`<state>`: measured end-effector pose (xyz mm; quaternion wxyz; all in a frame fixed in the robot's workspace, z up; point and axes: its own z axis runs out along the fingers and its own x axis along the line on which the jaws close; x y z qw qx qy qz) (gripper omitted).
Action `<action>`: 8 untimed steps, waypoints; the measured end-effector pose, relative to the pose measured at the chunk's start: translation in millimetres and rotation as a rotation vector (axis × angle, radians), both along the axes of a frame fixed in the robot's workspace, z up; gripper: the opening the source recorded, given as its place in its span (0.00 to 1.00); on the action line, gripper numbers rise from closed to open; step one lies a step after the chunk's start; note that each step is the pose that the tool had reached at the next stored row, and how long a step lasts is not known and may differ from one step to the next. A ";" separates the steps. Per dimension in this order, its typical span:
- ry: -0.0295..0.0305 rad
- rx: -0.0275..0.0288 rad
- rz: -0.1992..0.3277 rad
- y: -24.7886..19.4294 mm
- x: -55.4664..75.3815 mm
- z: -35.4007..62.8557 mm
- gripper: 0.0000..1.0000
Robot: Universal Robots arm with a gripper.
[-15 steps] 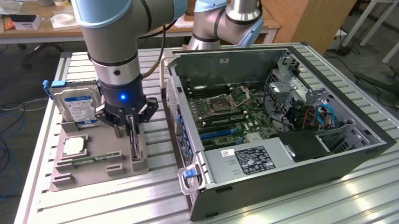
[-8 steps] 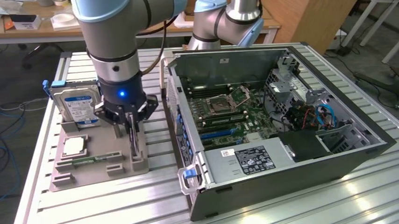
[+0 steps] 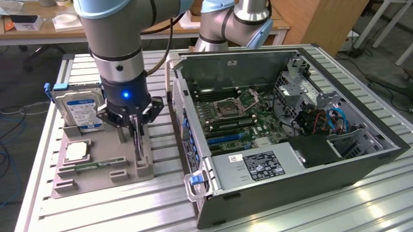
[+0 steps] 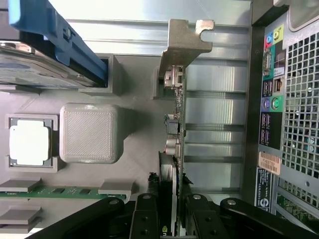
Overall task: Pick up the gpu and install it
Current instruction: 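Pick up the gpu and move the gpu toward the slot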
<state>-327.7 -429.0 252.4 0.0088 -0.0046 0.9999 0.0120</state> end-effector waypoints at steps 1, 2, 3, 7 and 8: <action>0.0000 0.0001 0.000 0.0 0.0 1.1 0.27; 0.0000 0.0000 0.000 0.0 0.0 2.3 0.27; 0.0000 0.0000 0.000 0.0 0.0 3.5 0.27; 0.0000 0.0000 0.000 0.0 0.0 8.5 0.27; 0.0000 0.0000 0.000 0.0 0.0 9.7 0.27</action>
